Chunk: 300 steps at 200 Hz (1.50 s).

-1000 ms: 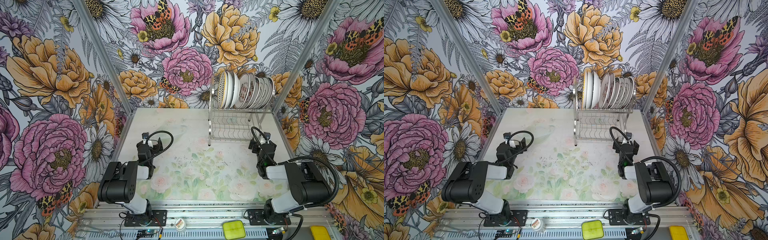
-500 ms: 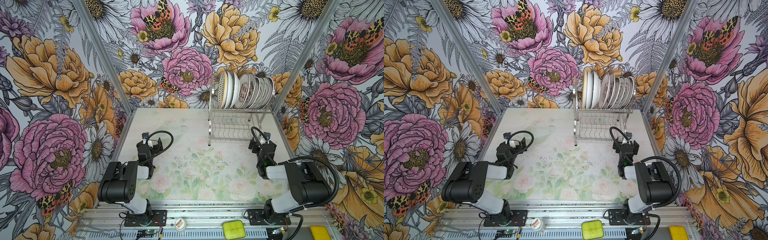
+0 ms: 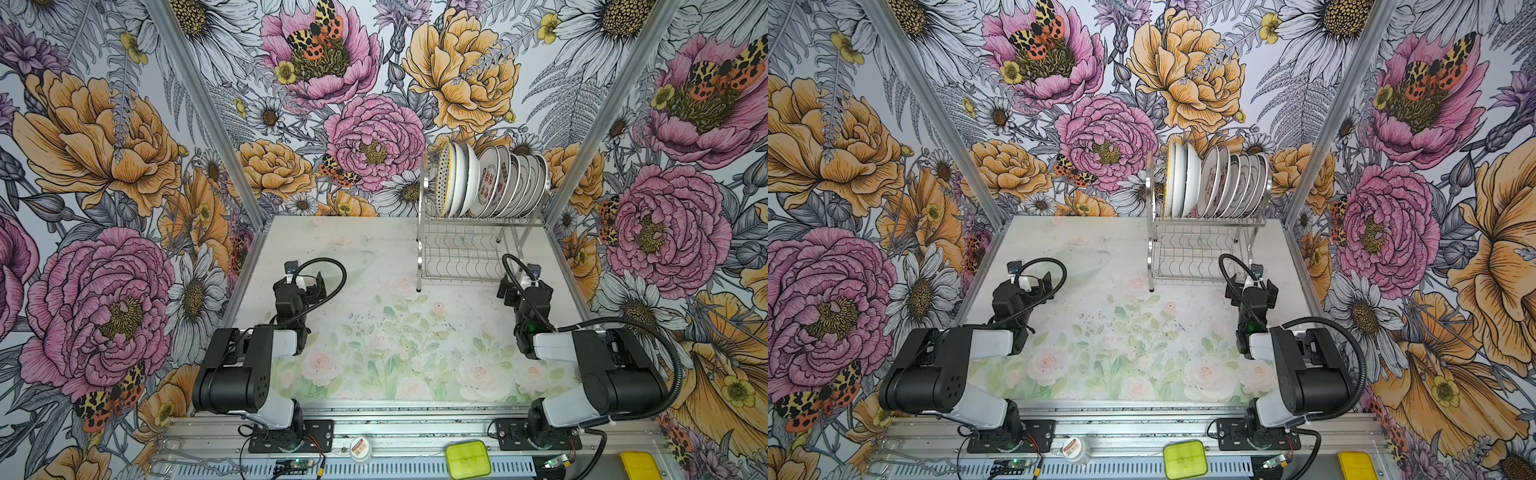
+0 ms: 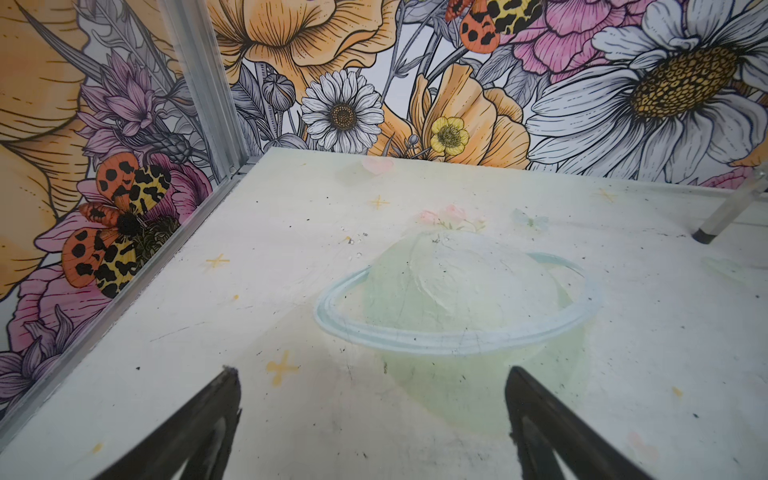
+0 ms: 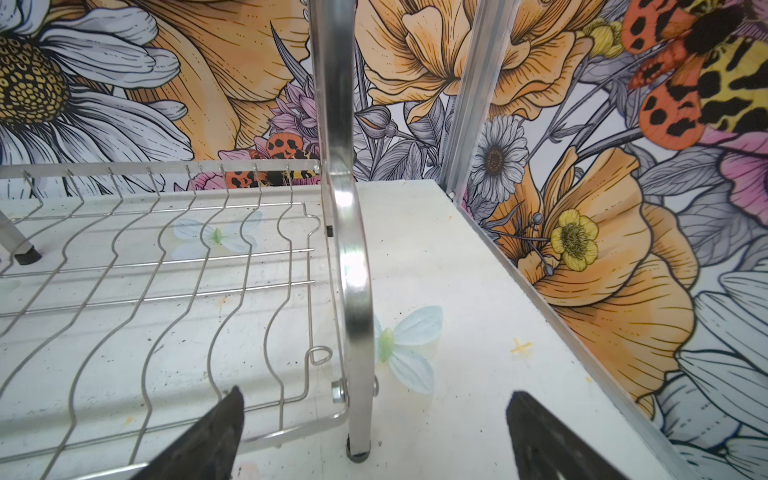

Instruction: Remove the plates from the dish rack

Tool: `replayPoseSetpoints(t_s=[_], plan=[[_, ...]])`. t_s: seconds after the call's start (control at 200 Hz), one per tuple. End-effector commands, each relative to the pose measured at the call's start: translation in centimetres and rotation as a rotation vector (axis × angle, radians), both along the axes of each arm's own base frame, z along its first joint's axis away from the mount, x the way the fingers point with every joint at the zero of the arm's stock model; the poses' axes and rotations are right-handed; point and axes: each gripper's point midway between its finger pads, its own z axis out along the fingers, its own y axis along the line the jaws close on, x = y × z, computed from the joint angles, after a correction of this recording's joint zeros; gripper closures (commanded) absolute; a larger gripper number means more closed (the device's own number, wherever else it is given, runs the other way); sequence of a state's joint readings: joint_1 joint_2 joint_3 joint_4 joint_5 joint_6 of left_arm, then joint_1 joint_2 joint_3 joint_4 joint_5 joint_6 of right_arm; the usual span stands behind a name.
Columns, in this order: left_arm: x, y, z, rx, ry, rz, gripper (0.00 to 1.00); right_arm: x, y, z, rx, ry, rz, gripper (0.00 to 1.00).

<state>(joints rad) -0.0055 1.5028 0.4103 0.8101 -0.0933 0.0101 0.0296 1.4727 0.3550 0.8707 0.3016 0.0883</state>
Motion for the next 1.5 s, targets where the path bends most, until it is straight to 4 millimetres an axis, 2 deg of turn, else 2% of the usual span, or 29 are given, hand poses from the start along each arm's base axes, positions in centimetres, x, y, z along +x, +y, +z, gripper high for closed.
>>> replayPoseSetpoints(t_s=[0.0, 0.195, 0.315, 0.42, 0.52, 0.615, 0.766, 0.866, 1.061, 1.286, 1.376, 1.496], plan=[[0.1, 0.0, 1.4, 0.025, -0.001, 0.017, 0.01, -0.8, -0.1, 2.3, 0.000, -0.055, -0.014, 0.00], [0.0, 0.2, 1.6, 0.029, 0.029, 0.051, 0.01, -2.6, -0.1, 5.8, 0.017, -0.139, -0.013, 0.01], [0.3, 0.1, 1.2, -0.003, 0.118, 0.070, 0.01, -2.6, -0.1, 7.4, 0.051, -0.128, -0.020, 0.00], [0.2, -0.7, 1.7, -0.005, 0.110, 0.046, 0.01, -2.2, 0.4, 7.3, 0.136, -0.006, -0.017, 0.00], [-0.3, -1.5, 2.7, -0.001, 0.110, 0.032, 0.01, -2.2, 2.4, 7.4, 0.212, 0.075, 0.075, 0.01], [-0.5, -1.9, 3.4, -0.013, 0.181, 0.029, 0.01, -2.7, 3.6, 7.4, 0.290, 0.120, 0.120, 0.00], [-0.8, -3.2, 4.4, 0.011, 0.270, 0.013, 0.01, -3.4, 4.3, 7.3, 0.381, 0.190, 0.122, 0.01], [-1.2, -5.3, 5.2, 0.022, 0.283, -0.017, 0.01, -3.3, 4.7, 7.7, 0.443, 0.204, 0.121, 0.00], [-1.6, -10.5, 6.1, 0.021, 0.318, -0.127, 0.01, -2.7, 3.0, 8.1, 0.513, 0.216, 0.022, 0.01], [-1.3, -15.8, 7.5, -0.023, 0.340, -0.236, 0.01, -1.2, 0.2, 5.7, 0.594, 0.293, -0.046, 0.00], [-0.9, -18.1, 7.4, -0.042, 0.351, -0.281, 0.01, -0.6, -0.6, 4.3, 0.589, 0.333, -0.063, 0.01], [-0.3, -20.9, 6.7, -0.044, 0.374, -0.322, 0.01, 0.3, -1.2, 3.5, 0.563, 0.361, -0.066, 0.00]])
